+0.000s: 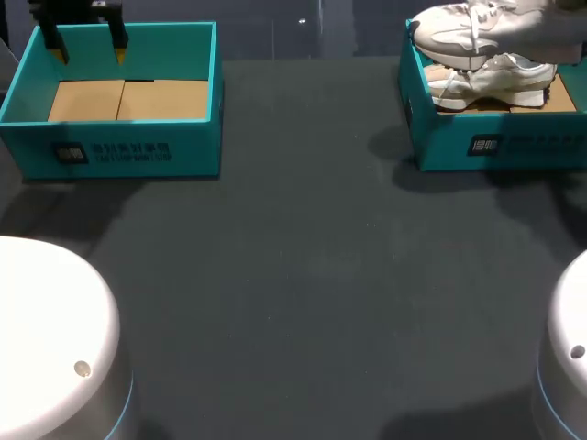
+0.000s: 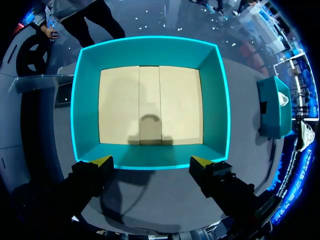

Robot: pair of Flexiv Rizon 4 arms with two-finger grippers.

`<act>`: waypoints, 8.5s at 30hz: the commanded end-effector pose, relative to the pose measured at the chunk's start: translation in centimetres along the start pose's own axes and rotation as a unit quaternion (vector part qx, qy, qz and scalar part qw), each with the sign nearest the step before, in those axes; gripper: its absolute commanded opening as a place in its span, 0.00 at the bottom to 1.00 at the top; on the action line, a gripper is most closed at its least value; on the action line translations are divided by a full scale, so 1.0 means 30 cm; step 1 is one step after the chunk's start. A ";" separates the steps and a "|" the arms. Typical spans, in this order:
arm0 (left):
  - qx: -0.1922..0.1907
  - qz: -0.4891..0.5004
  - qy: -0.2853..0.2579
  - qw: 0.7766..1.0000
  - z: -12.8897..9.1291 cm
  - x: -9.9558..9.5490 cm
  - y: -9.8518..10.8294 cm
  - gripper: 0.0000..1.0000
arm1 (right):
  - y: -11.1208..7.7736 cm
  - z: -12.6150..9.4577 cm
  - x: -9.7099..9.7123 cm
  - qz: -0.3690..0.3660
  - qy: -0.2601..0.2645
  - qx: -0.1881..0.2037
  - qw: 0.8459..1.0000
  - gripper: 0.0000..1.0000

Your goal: Take the shoe out of the shoebox, open the shoe tongue, remove and reinsert the insole, then place the shoe into the shoebox

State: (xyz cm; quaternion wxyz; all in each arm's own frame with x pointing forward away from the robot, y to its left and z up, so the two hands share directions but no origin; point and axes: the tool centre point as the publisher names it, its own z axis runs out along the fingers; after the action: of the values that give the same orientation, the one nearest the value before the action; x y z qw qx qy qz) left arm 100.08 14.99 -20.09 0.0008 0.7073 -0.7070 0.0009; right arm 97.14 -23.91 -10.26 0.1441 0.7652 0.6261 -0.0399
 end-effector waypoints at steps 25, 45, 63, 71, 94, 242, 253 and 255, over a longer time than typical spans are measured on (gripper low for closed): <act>0.000 0.000 0.000 1.000 -0.001 0.000 0.001 1.00 | -0.457 -0.189 0.178 0.032 -0.045 -0.032 0.998 0.00; 0.000 0.000 0.000 1.000 -0.001 0.000 0.001 1.00 | -0.815 -0.060 0.464 -0.034 -0.048 -0.033 0.998 0.00; 0.000 0.000 0.000 1.000 -0.001 0.000 0.001 1.00 | -0.891 0.077 0.565 -0.039 -0.056 -0.025 0.997 0.00; 0.000 0.000 0.000 1.000 -0.001 0.000 0.001 1.00 | -0.976 0.195 0.641 -0.021 -0.035 -0.016 0.999 0.00; 0.000 0.000 0.000 1.000 -0.001 0.000 0.001 1.00 | -1.099 0.391 0.773 -0.012 -0.030 0.001 0.999 0.00; 0.000 0.000 0.000 1.000 -0.001 0.000 0.001 1.00 | -1.054 0.546 0.528 -0.519 0.521 -0.419 0.532 1.00; 0.000 0.000 0.000 1.000 -0.001 0.000 0.001 1.00 | -1.063 0.540 0.550 -0.528 0.526 -0.407 0.528 1.00; 0.000 0.000 0.000 1.000 -0.001 0.000 0.001 1.00 | -1.063 0.540 0.550 -0.528 0.526 -0.407 0.528 1.00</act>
State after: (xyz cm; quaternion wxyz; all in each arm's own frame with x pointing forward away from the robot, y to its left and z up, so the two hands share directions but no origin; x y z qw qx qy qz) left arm 100.07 15.00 -20.08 0.0009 0.7073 -0.7069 0.0009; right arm 71.62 -7.10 -35.12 0.0370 0.0360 0.8260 0.5614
